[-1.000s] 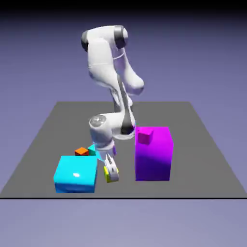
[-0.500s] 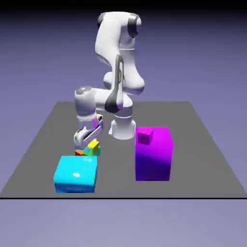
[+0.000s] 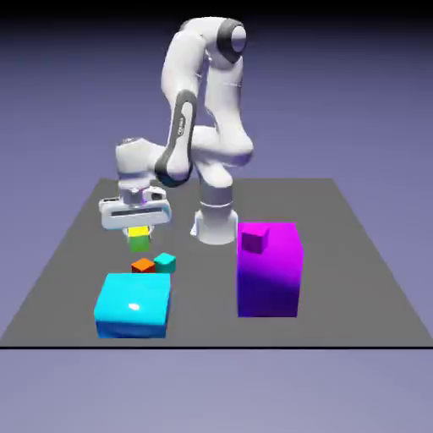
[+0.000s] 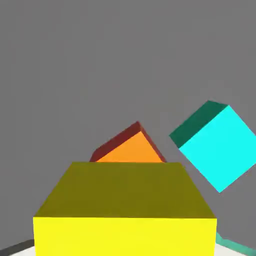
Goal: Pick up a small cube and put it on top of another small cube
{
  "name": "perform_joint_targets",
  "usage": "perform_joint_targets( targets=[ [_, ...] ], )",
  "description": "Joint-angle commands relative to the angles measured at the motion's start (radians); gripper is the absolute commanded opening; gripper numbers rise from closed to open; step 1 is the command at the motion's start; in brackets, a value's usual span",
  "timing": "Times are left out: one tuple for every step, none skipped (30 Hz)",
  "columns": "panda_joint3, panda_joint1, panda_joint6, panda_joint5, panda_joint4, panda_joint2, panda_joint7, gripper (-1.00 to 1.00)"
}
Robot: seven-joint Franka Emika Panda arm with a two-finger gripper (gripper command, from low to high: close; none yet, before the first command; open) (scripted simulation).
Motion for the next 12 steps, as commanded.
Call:
perform_joint_targets(
  targets=[
    [0.017,-0.005,0.013,0.044,0.007,0.023,-0.033,-1.0],
    [0.034,-0.01,0.027,0.087,0.013,0.045,-0.065,-1.0],
    [0.05,-0.015,0.041,0.13,0.02,0.068,-0.098,-1.0],
    [0.067,-0.02,0.056,0.174,0.026,0.091,-0.131,-1.0],
    [0.084,-0.025,0.07,0.217,0.033,0.113,-0.163,-1.0],
    [0.101,-0.03,0.084,0.261,0.039,0.136,-0.196,-1.0],
    [0.117,-0.035,0.098,0.304,0.046,0.159,-0.229,-1.0],
    [0.134,-0.041,0.112,0.348,0.052,0.181,-0.262,-1.0],
    [0.148,-0.045,0.124,0.383,0.058,0.2,-0.288,-1.0],
    [0.148,-0.045,0.124,0.383,0.058,0.2,-0.288,1.0],
    [0.148,-0.045,0.124,0.383,0.058,0.2,-0.288,1.0],
    [0.131,-0.04,0.109,0.339,0.051,0.177,-0.255,1.0]
  ],
)
